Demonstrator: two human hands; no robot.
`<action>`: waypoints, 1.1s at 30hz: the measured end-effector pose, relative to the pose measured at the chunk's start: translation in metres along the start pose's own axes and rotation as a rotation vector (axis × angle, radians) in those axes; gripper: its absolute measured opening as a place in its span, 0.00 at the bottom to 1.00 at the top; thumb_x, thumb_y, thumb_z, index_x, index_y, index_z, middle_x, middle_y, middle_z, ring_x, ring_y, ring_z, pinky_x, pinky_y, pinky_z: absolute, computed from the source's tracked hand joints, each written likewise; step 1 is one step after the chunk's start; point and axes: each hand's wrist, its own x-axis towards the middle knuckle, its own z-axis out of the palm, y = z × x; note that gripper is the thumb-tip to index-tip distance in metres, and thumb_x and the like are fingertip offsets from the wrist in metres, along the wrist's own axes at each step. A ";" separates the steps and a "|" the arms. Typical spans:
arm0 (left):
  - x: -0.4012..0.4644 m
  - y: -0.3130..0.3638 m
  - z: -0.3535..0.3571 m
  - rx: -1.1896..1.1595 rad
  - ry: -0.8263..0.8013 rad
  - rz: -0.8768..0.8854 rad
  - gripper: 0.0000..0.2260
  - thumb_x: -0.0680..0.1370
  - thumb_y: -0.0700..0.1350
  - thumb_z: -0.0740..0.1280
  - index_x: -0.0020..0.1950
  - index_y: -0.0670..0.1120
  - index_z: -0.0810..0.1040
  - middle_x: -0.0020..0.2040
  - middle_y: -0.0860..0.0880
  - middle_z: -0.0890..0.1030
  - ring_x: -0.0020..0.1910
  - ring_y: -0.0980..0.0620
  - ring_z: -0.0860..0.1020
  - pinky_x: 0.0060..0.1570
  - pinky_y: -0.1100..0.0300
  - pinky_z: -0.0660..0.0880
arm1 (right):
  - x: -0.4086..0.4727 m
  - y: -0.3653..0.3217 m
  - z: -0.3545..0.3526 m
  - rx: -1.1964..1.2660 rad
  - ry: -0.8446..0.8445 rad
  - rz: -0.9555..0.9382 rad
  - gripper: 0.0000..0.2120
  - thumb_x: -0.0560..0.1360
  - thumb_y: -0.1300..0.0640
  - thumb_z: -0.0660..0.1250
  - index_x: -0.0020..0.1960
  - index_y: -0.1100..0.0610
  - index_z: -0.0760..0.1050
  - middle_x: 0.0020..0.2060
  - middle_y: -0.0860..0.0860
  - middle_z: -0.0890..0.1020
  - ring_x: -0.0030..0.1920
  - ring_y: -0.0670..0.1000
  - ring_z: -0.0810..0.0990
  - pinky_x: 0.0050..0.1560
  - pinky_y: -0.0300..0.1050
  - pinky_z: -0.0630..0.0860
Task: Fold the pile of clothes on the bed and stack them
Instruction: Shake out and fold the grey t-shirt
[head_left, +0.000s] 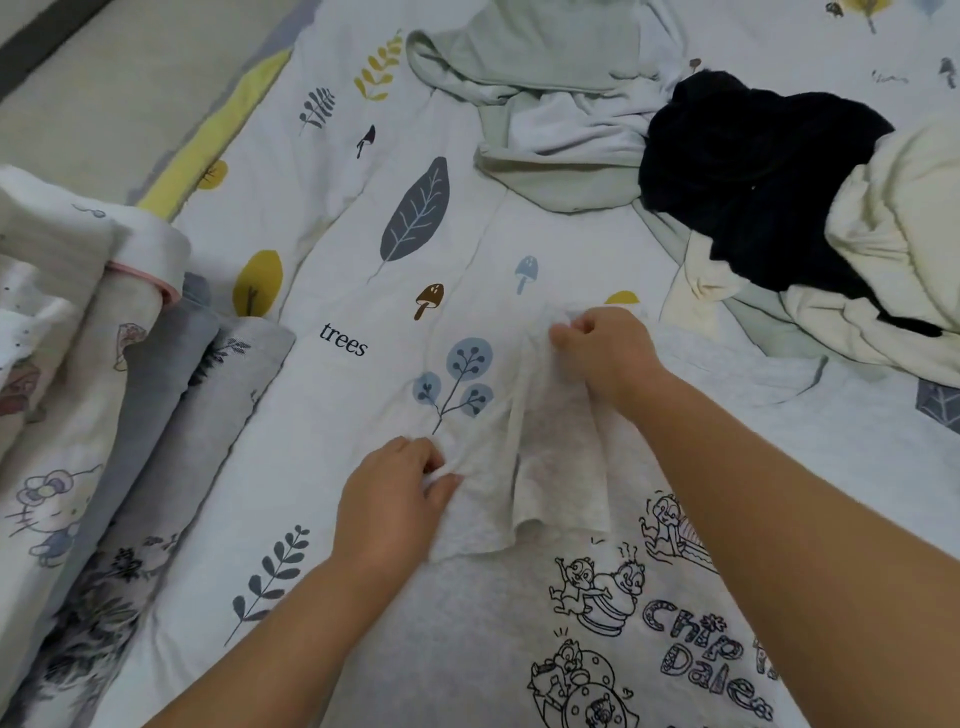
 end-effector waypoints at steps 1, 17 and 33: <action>0.002 -0.002 0.000 -0.019 0.011 -0.032 0.09 0.76 0.49 0.67 0.38 0.51 0.70 0.33 0.56 0.72 0.33 0.57 0.70 0.31 0.67 0.61 | 0.005 0.002 -0.002 -0.026 0.003 0.003 0.17 0.78 0.55 0.62 0.32 0.57 0.65 0.29 0.50 0.68 0.40 0.53 0.69 0.41 0.44 0.65; 0.016 0.000 -0.006 -0.083 -0.013 -0.138 0.08 0.78 0.50 0.63 0.42 0.49 0.72 0.34 0.53 0.76 0.37 0.50 0.75 0.36 0.57 0.67 | -0.071 0.031 0.022 -0.177 -0.155 0.048 0.26 0.71 0.54 0.70 0.61 0.57 0.57 0.41 0.50 0.73 0.43 0.55 0.76 0.41 0.45 0.69; 0.007 -0.004 -0.007 -0.009 -0.067 -0.070 0.06 0.79 0.49 0.63 0.49 0.47 0.73 0.38 0.49 0.78 0.41 0.46 0.76 0.38 0.55 0.67 | -0.112 0.073 0.008 -0.637 0.119 -0.578 0.13 0.55 0.60 0.82 0.30 0.59 0.78 0.30 0.54 0.75 0.31 0.56 0.75 0.31 0.44 0.67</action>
